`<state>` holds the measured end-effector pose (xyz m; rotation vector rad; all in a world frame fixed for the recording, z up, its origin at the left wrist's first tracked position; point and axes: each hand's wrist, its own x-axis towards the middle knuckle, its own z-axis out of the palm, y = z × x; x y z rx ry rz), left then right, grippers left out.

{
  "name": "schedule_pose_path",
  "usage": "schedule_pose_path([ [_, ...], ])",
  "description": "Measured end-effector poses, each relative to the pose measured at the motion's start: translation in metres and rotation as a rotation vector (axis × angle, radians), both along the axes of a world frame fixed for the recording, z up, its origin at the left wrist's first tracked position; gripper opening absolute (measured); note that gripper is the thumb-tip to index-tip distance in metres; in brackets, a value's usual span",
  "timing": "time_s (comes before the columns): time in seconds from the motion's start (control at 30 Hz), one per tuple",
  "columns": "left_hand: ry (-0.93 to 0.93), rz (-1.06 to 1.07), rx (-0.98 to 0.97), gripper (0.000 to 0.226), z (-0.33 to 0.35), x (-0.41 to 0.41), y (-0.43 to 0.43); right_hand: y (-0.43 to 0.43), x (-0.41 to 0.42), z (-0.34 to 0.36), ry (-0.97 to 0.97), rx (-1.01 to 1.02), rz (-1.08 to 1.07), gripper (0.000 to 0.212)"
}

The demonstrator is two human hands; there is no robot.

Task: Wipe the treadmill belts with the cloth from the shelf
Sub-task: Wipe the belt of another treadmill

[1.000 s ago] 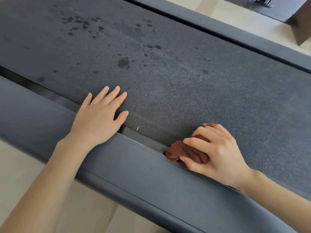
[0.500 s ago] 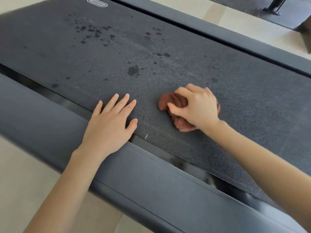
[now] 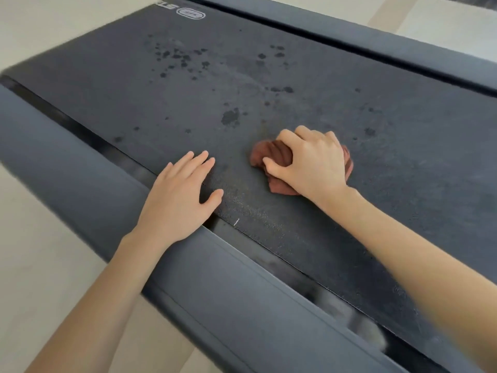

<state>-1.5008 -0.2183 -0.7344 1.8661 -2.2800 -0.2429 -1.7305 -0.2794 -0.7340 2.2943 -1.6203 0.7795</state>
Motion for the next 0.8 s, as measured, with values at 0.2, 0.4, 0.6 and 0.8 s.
schedule_pose_path([
  [0.2, -0.043, 0.063, 0.029, 0.062, 0.002, -0.002, 0.002, 0.124, -0.027, 0.004, 0.011, 0.058, 0.25, 0.025],
  [0.4, -0.06, 0.055, 0.064, 0.072, 0.007, -0.003, 0.004, 0.098, -0.019, 0.001, 0.021, 0.085, 0.335, 0.027],
  [0.6, -0.097, -0.078, 0.043, 0.073, 0.008, 0.028, 0.0, -0.007, 0.04, -0.002, 0.049, 0.077, 0.201, 0.037],
  [0.8, -0.023, -0.112, 0.032, 0.063, 0.008, 0.078, -0.009, -0.115, 0.097, 0.005, 0.059, 0.127, 0.021, 0.044],
])
